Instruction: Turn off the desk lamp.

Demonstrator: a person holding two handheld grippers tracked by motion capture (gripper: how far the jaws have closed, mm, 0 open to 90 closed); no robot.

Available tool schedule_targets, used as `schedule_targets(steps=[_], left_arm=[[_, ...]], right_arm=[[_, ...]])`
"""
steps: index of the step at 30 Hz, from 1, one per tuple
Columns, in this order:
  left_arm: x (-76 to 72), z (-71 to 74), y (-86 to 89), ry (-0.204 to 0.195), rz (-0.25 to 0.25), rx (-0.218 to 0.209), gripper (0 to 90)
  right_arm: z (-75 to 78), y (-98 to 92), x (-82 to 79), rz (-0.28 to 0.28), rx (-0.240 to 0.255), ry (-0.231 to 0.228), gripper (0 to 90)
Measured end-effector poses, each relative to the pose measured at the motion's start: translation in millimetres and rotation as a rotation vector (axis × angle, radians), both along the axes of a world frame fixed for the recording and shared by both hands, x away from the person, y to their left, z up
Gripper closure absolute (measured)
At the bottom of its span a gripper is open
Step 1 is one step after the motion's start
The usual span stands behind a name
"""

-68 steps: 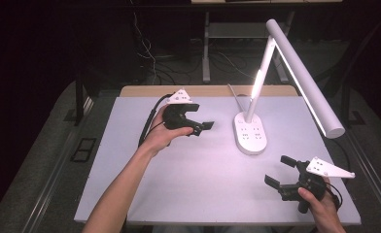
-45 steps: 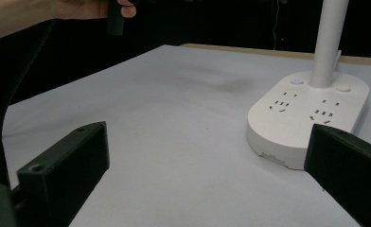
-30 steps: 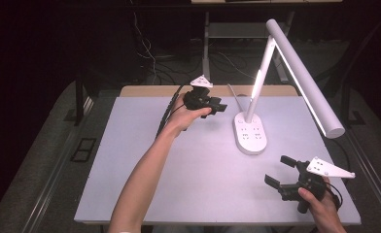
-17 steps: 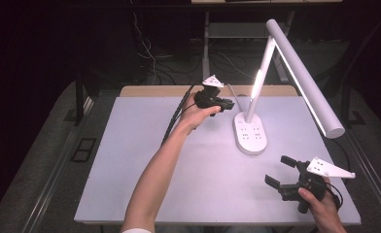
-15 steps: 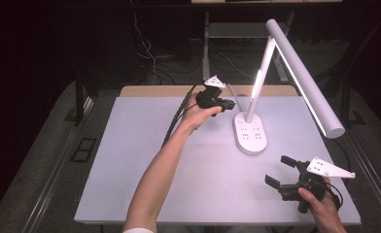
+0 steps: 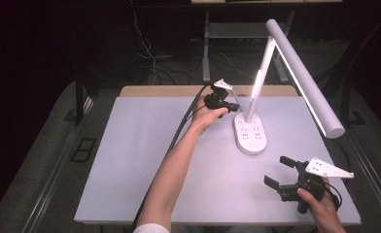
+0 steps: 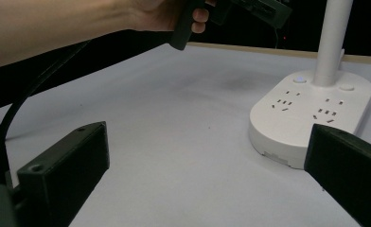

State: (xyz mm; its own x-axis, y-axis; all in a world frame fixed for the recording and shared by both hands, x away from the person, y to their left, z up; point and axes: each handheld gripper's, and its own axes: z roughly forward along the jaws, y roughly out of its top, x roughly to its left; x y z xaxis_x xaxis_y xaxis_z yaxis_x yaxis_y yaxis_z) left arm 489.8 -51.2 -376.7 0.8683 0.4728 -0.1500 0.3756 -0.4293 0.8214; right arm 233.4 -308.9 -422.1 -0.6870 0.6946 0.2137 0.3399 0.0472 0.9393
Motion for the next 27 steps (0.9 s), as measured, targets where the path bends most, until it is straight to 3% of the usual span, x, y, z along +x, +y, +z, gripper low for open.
schedule_targets(steps=[18,27], left_arm=[[10.1,-34.4,-22.1,0.081,0.020,0.049,90.0],[13.0,-45.6,-25.8,0.099,0.027,0.053,90.0]], right_arm=[[0.2,2.1,-0.5,0.009,-0.004,0.000,0.6],[0.2,2.9,-0.4,0.011,-0.006,-0.002,0.7]])
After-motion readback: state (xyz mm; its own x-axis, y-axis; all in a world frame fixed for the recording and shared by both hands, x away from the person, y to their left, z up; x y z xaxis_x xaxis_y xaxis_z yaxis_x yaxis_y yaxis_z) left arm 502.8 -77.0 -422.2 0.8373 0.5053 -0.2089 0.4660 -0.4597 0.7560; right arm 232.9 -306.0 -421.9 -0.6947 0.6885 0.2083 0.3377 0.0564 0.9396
